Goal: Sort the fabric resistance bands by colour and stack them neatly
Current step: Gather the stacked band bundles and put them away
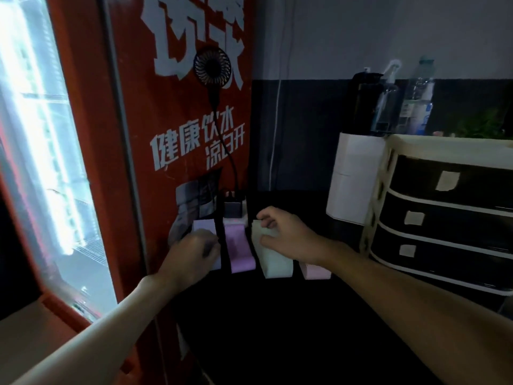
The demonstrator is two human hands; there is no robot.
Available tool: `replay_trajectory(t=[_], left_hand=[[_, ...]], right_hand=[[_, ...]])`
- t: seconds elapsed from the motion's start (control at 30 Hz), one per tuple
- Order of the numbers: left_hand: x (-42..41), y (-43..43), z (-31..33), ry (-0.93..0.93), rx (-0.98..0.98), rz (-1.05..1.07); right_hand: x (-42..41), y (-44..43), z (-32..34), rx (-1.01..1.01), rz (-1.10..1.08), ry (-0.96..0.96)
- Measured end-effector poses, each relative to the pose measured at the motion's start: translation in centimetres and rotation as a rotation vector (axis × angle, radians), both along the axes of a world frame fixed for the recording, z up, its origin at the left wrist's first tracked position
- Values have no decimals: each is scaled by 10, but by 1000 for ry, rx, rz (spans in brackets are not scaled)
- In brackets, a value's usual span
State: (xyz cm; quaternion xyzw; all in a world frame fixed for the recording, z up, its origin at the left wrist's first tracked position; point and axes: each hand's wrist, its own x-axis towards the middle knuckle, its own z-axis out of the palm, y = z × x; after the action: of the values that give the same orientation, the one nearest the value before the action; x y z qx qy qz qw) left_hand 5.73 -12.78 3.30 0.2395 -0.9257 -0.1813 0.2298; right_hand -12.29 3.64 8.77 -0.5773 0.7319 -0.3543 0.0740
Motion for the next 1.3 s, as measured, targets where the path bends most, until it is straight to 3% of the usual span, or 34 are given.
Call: replay_trajectory(t=[0.3, 0.6, 1.3], left_hand=[[-4, -6, -45, 243, -33, 18], [-5, -9, -48, 273, -47, 10], [-4, -9, -51, 273, -32, 10]], right_hand=[[-22, -104, -1, 376, 60, 345], [-26, -148, -19, 567, 77, 468], [-38, -166, -13, 773, 75, 418]])
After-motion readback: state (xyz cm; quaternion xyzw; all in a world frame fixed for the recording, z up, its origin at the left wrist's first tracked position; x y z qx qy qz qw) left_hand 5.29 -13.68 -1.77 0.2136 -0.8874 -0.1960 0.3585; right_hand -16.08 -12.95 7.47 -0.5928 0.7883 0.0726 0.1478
